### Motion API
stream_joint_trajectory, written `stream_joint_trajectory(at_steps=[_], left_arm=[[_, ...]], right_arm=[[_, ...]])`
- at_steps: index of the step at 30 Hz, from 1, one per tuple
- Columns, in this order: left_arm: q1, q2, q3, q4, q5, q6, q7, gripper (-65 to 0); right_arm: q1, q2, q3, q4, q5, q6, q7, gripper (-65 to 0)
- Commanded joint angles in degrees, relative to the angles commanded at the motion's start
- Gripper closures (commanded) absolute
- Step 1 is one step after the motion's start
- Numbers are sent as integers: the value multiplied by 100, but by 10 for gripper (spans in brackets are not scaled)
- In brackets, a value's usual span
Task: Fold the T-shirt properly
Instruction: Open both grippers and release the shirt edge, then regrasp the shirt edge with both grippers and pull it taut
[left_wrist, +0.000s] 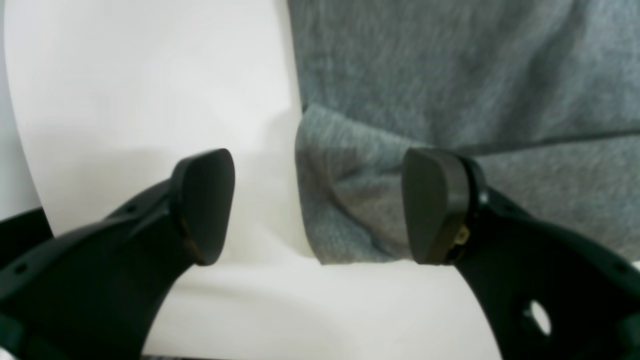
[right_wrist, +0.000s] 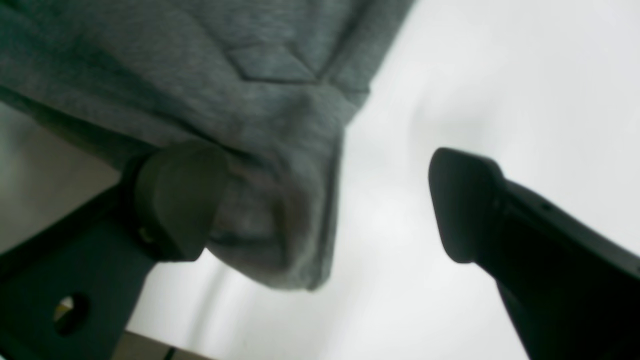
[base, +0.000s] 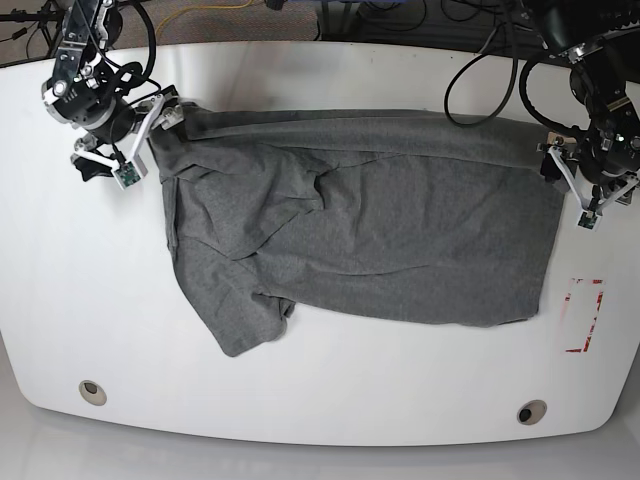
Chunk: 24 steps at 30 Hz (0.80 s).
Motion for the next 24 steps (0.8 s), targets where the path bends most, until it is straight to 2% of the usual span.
stream_joint_trajectory(at_steps=[6,13,24], left_arm=[[193,0,-202,-26,0,0,-158,-485],[229,0,-316,-229,9,0,-387,-485],[-35,0,-88,-809,9,0,-413,-485]], right_arm=[[-246,-167,343,-18,-9,0,0,-515],[-360,-360,589,-193,-70,0,9,-545],[-229,-343,589,-923,-62,0,185,-549]])
